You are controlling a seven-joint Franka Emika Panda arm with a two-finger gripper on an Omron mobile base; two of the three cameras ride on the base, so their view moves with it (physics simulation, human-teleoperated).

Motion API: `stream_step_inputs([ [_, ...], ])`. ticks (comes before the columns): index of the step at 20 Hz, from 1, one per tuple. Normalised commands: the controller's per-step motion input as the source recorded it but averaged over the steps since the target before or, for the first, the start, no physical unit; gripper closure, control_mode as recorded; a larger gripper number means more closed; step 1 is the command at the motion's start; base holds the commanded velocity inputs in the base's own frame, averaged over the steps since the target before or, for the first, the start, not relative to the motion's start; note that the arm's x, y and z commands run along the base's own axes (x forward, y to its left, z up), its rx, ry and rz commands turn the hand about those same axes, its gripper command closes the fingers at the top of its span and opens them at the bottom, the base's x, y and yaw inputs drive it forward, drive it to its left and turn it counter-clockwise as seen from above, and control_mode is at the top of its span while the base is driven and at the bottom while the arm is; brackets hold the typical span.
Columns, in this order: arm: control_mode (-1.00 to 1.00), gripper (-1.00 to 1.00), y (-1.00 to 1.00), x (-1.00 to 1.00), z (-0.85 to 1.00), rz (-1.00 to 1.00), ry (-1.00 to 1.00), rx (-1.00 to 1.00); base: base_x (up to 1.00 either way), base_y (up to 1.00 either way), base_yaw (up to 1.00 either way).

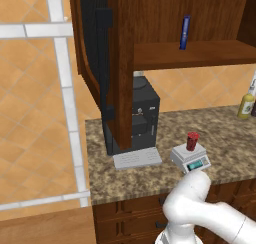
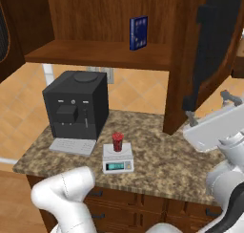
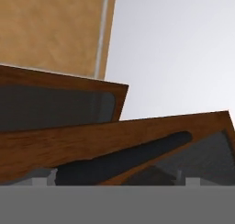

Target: Pick the yogurt and place it on the digital scale for weighing, and close the cabinet.

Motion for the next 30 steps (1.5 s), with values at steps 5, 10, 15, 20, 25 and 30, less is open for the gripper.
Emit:
stream_step_inputs([
  [5, -1.00, -1.00, 1.00, 0.96, 0.55, -0.23, 0.07, 0.00, 0.00, 0.00, 0.00],
  [10, -1.00, -1.00, 1.00, 1.00, 0.47, -0.26, 0.07, -0.01, 0.00, 0.00, 0.00],
  [15, -1.00, -1.00, 0.81, 1.00, 0.37, -0.26, 0.21, -0.02, 0.00, 0.00, 0.00],
  [20, -1.00, -1.00, 0.63, 1.00, 0.00, -0.23, 0.19, 0.00, 0.00, 0.00, 0.00],
  [25, -1.00, -1.00, 0.43, 1.00, 0.00, -0.21, 0.11, 0.00, 0.00, 0.00, 0.00],
  [30, -1.00, -1.00, 0.13, 1.00, -0.07, -0.18, 0.12, 0.00, 0.00, 0.00, 0.00],
])
